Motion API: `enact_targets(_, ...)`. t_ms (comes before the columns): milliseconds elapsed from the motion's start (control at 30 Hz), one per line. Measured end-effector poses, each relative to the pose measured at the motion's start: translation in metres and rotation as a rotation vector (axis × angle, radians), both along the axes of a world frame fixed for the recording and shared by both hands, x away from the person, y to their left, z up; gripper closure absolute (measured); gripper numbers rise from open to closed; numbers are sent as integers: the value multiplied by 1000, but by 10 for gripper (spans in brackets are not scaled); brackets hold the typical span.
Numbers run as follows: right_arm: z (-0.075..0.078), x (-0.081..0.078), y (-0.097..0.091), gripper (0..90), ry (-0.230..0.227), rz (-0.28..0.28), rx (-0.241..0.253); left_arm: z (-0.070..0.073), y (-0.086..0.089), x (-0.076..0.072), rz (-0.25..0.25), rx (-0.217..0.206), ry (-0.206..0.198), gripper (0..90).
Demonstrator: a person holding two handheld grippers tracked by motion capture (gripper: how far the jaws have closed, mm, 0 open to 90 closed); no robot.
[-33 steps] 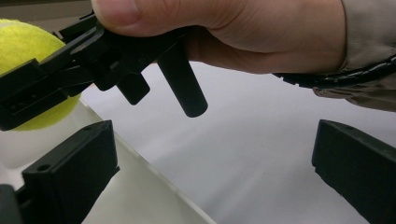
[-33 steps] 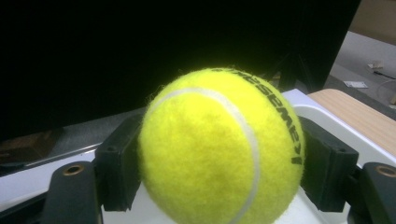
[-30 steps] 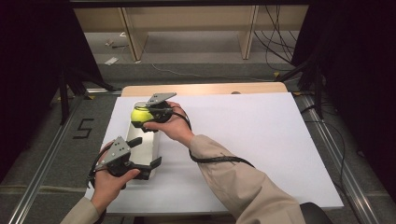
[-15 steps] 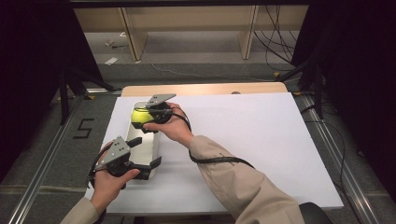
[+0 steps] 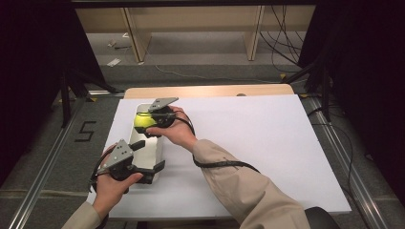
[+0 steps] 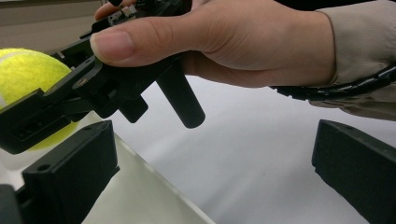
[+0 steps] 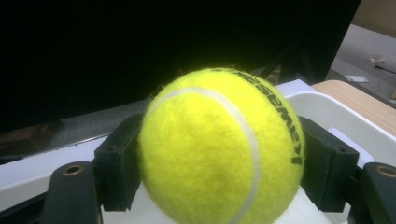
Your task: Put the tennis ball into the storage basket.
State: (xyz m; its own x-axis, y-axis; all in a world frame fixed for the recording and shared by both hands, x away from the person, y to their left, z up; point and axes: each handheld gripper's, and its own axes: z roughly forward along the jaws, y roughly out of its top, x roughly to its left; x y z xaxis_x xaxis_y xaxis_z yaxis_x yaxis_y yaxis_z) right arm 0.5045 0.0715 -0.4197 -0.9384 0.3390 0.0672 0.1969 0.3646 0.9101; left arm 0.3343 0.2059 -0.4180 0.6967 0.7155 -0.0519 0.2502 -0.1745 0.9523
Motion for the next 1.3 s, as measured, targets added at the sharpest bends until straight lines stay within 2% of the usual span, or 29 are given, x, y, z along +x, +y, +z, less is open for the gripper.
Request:
enact_targets(400,-2,0,0,264,2,-1,-9,0,0,0,1,1,-2,0)
enact_targets(567,-4,1,0,257,7,17,-11,0,0,0,1,0,1,0)
enact_targets(633,-4,1,1,218,19,37,-12,0,0,0,1,-1,1,0)
enact_targets(667,-4,0,1,195,28,42,6,0,-1,0,0,1,0,0)
enact_targets(800,2,0,0,158,20,37,23,0,-1,0,-1,2,1,0)
enact_targets(1100,7,1,-12,160,5,6,22,0,-1,0,0,1,0,0)
enact_targets(1300,10,-1,-29,160,-5,-5,20,1,-1,0,-1,3,-4,0)
